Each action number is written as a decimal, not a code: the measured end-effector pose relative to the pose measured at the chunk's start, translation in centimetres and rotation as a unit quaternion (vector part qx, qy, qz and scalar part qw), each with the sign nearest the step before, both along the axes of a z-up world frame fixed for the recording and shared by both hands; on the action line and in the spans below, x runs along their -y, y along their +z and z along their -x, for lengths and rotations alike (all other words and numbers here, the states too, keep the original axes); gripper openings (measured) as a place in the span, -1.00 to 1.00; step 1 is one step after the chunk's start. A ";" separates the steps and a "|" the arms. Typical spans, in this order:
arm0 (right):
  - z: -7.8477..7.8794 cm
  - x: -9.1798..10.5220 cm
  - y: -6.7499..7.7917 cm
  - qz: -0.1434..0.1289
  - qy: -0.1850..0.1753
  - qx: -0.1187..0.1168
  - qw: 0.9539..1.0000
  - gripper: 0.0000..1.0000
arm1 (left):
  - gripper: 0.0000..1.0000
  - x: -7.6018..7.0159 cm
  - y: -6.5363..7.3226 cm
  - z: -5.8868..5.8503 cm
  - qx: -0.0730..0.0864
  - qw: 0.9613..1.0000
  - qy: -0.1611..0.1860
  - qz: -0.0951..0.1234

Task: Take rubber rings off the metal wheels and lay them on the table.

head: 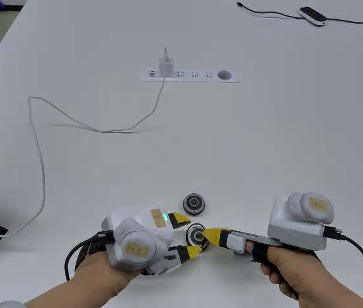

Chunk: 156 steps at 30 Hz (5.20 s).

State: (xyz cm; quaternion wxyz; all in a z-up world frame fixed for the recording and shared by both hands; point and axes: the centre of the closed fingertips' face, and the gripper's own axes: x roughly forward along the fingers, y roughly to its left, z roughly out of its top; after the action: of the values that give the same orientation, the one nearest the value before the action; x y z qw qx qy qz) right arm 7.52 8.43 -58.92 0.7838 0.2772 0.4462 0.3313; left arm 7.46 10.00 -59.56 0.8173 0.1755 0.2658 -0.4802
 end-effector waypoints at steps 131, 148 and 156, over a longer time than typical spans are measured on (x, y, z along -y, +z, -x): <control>-0.3 4.4 -1.5 0.088 -0.018 0.052 0.995 -0.61 | -0.39 -0.1 0.3 -0.2 -0.002 1.000 0.021 0.016; 0.1 3.9 -1.7 0.077 -0.017 0.044 0.996 -0.62 | -0.57 0.8 -0.4 -0.1 -0.013 1.000 0.013 0.005; 0.3 3.4 -1.8 0.069 -0.015 0.040 0.997 -0.63 | -0.63 0.8 -0.7 0.1 -0.018 1.000 0.008 -0.009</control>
State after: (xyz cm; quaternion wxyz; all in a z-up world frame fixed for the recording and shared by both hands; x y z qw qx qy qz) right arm 7.26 4.99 -60.70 0.8233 0.2157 0.4317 0.2988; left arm 7.34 9.22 -60.28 0.8146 0.1721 0.2859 -0.4744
